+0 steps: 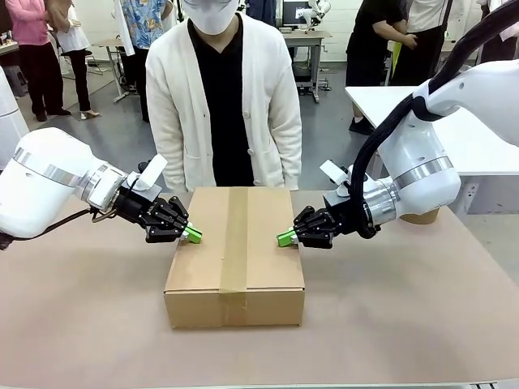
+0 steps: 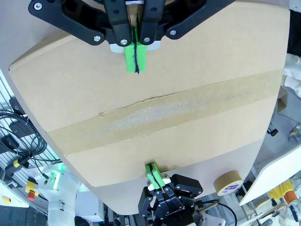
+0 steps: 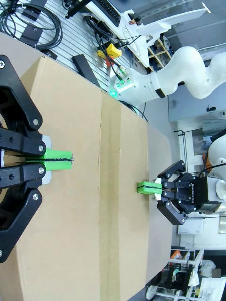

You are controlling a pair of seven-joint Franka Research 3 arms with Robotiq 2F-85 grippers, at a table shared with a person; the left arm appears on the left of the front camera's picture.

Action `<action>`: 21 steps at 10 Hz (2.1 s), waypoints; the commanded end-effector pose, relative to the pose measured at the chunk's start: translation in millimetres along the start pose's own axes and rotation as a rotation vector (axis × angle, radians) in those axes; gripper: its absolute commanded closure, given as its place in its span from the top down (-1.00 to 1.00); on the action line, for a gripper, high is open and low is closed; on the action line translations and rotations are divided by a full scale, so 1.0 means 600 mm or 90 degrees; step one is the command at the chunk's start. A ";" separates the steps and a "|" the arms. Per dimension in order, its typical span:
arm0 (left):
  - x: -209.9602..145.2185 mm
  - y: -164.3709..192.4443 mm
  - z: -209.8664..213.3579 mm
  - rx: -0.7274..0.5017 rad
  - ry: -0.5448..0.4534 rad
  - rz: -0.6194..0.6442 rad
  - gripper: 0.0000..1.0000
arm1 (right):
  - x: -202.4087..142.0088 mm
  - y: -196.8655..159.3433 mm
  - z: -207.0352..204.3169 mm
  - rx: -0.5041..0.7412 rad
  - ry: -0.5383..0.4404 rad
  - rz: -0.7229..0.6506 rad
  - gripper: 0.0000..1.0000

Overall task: Wrap the clocks to prevent damage.
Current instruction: After the human seals the box with tape, release both hands from the side flaps of the Package Box.

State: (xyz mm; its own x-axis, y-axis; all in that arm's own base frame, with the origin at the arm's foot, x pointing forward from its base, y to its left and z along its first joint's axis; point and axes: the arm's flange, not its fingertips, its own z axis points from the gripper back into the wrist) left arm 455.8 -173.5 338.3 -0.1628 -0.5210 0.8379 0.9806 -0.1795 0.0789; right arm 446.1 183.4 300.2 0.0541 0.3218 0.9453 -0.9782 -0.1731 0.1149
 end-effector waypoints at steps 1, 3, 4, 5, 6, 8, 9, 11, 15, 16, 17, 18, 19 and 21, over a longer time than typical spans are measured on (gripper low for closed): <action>0.000 0.000 0.000 0.000 0.000 0.000 -0.99 | 0.000 0.000 0.000 0.000 0.000 0.000 -0.98; 0.101 -0.002 0.073 -0.021 0.060 0.000 -0.99 | 0.093 0.045 0.037 -0.055 0.064 0.000 -0.98; 0.143 -0.012 0.114 -0.010 0.103 0.039 -0.99 | 0.136 0.069 0.066 -0.102 0.111 -0.040 -0.98; 0.170 -0.021 0.146 0.011 0.154 0.098 -0.99 | 0.175 0.091 0.105 -0.169 0.154 -0.119 -0.98; 0.201 -0.022 0.186 0.053 0.202 0.137 -0.99 | 0.195 0.103 0.134 -0.209 0.174 -0.146 -0.98; 0.225 -0.025 0.256 0.125 0.276 0.288 -0.99 | 0.232 0.132 0.206 -0.331 0.225 -0.288 -0.98; 0.227 -0.045 0.290 0.123 0.290 0.311 -0.99 | 0.246 0.157 0.224 -0.323 0.282 -0.326 -0.98; 0.231 -0.067 0.354 0.116 0.341 0.340 -0.99 | 0.278 0.216 0.236 -0.327 0.354 -0.373 -0.98; 0.189 -0.130 0.420 0.105 0.390 0.379 -0.99 | 0.305 0.304 0.238 -0.378 0.413 -0.410 -0.98; 0.194 -0.115 0.404 0.094 0.361 0.371 -0.99 | 0.297 0.287 0.234 -0.413 0.460 -0.359 -0.98; 0.194 -0.115 0.404 0.094 0.361 0.371 -0.99 | 0.310 0.295 0.243 -0.361 0.409 -0.407 -0.98; 0.194 -0.115 0.404 0.094 0.361 0.371 -0.99 | 0.310 0.295 0.243 -0.361 0.409 -0.407 -0.98; 0.194 -0.115 0.404 0.094 0.361 0.371 -0.99 | 0.310 0.295 0.243 -0.361 0.409 -0.407 -0.98; 0.194 -0.115 0.404 0.094 0.361 0.371 -0.99 | 0.310 0.295 0.243 -0.361 0.409 -0.407 -0.98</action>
State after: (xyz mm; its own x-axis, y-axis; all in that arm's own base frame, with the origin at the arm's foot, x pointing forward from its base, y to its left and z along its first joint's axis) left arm 393.0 -18.1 560.2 0.3730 -0.8580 0.3531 0.9269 0.3278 -0.1827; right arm 310.4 74.7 543.0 0.6188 0.6697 0.4106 -0.7791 0.5899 0.2120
